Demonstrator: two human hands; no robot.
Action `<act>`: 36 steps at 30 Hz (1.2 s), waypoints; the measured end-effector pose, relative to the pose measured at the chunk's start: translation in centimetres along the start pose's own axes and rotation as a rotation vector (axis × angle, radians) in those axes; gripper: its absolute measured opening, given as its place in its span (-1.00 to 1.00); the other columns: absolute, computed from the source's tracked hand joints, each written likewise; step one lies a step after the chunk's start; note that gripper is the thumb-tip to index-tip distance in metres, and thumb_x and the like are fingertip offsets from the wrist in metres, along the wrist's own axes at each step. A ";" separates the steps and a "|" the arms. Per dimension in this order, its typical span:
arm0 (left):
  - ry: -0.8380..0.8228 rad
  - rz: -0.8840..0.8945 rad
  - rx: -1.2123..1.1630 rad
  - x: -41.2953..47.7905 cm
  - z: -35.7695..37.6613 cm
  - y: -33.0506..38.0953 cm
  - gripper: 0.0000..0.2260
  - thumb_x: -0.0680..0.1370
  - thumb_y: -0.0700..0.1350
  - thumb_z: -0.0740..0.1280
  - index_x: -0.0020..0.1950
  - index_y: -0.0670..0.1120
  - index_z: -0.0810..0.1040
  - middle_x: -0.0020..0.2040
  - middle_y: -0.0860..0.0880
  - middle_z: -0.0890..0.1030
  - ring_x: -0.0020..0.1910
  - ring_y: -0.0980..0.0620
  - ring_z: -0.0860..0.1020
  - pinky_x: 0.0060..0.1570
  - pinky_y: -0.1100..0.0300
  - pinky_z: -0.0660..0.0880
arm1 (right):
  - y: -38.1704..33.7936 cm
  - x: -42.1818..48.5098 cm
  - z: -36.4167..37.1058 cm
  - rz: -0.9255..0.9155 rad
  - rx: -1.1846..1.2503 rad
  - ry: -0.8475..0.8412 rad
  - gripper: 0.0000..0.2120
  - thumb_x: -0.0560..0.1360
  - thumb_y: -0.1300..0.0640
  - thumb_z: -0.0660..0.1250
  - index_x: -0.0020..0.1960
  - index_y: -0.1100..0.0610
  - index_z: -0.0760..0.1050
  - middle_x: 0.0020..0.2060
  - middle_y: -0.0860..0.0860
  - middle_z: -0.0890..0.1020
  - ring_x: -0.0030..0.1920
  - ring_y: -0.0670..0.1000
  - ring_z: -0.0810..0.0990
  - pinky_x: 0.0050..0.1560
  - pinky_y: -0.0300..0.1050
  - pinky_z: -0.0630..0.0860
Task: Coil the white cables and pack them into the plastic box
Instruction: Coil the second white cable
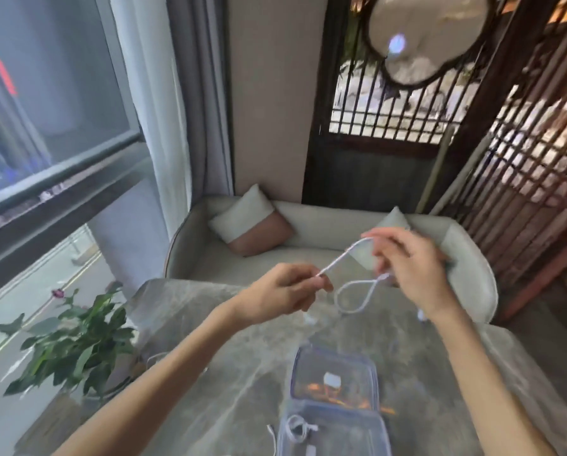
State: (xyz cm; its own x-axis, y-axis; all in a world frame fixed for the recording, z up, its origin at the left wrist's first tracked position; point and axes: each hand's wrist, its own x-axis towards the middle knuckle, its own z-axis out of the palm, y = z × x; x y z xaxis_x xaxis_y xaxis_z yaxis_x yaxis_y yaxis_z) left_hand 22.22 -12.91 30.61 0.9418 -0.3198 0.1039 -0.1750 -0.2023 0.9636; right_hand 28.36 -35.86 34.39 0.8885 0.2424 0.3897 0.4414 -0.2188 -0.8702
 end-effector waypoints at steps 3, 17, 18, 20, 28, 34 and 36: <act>0.190 0.103 0.364 1.0 0.9 2.0 -0.83 0.64 -0.19 0.22 0.14 -0.17 0.57 -0.21 -0.07 0.59 -0.25 -0.12 0.53 -0.17 -0.04 0.52 | -1.2 1.2 -5.5 0.108 0.306 0.188 -0.70 0.65 0.27 0.18 0.01 0.00 0.64 -0.31 -0.05 0.51 -0.49 -0.13 0.42 -0.46 -0.19 0.37; -0.098 -0.027 -0.308 4.4 12.4 10.5 -0.87 0.60 -0.22 0.26 -0.12 -0.18 0.56 -0.19 0.06 0.57 -0.10 0.05 0.56 0.03 0.26 0.50 | -5.9 0.9 -10.9 0.382 1.195 0.012 -0.67 0.62 0.43 0.09 0.13 0.25 0.60 -0.20 0.11 0.65 -0.13 0.01 0.71 -0.05 -0.07 0.69; -0.125 -0.019 -0.365 4.3 12.1 10.4 -0.85 0.57 -0.22 0.26 -0.20 -0.13 0.51 -0.18 0.05 0.55 -0.07 0.05 0.56 0.08 0.24 0.46 | -5.6 1.0 -11.8 0.367 1.169 0.039 -0.66 0.61 0.45 0.10 0.12 0.23 0.61 -0.20 0.11 0.66 -0.14 0.00 0.73 -0.07 -0.08 0.69; -0.157 -0.033 -0.757 3.9 11.5 11.1 -0.80 0.54 -0.20 0.18 -0.30 -0.13 0.38 -0.21 -0.10 0.48 -0.11 -0.13 0.53 0.12 0.00 0.44 | -4.9 1.0 -12.8 0.344 1.074 0.053 -0.66 0.61 0.45 0.10 0.11 0.22 0.61 -0.20 0.11 0.69 -0.13 0.01 0.75 -0.10 -0.11 0.69; -0.191 -0.076 -0.730 1.5 8.0 9.7 -0.82 0.63 -0.07 0.24 0.00 -0.18 0.48 -0.41 0.02 0.31 -0.56 0.13 0.21 -0.51 0.26 0.36 | -1.6 2.1 -18.6 0.288 0.662 0.319 -0.73 0.63 0.39 0.18 0.24 0.28 0.57 0.00 0.22 0.67 -0.07 0.06 0.75 -0.10 -0.14 0.70; -0.132 0.150 -0.090 3.4 8.2 13.2 -0.69 0.67 0.04 0.16 0.40 0.11 0.45 -0.37 -0.06 0.50 -0.56 0.07 0.35 -0.53 0.27 0.37 | -2.0 1.2 -15.9 0.261 -0.742 0.181 -0.58 0.68 -0.09 0.00 0.28 0.06 0.55 0.21 0.15 0.63 0.19 0.18 0.58 0.13 0.03 0.43; -0.033 0.178 -0.012 5.2 9.6 14.2 -0.74 0.68 0.00 0.17 0.24 -0.06 0.54 -0.44 -0.01 0.46 -0.58 0.12 0.30 -0.58 0.34 0.25 | -4.6 0.5 -13.8 -0.011 -0.356 0.111 -0.58 0.68 -0.15 0.02 0.32 -0.03 0.55 0.27 -0.02 0.62 0.29 0.00 0.56 0.25 -0.10 0.45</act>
State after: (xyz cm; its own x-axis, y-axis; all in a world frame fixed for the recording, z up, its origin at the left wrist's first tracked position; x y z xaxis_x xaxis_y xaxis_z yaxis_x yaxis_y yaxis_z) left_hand 21.88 -26.36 42.50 0.8864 -0.3794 0.2650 -0.3344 -0.1293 0.9335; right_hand 28.52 -47.82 42.71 0.8830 0.1469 0.4459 0.4498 -0.5365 -0.7140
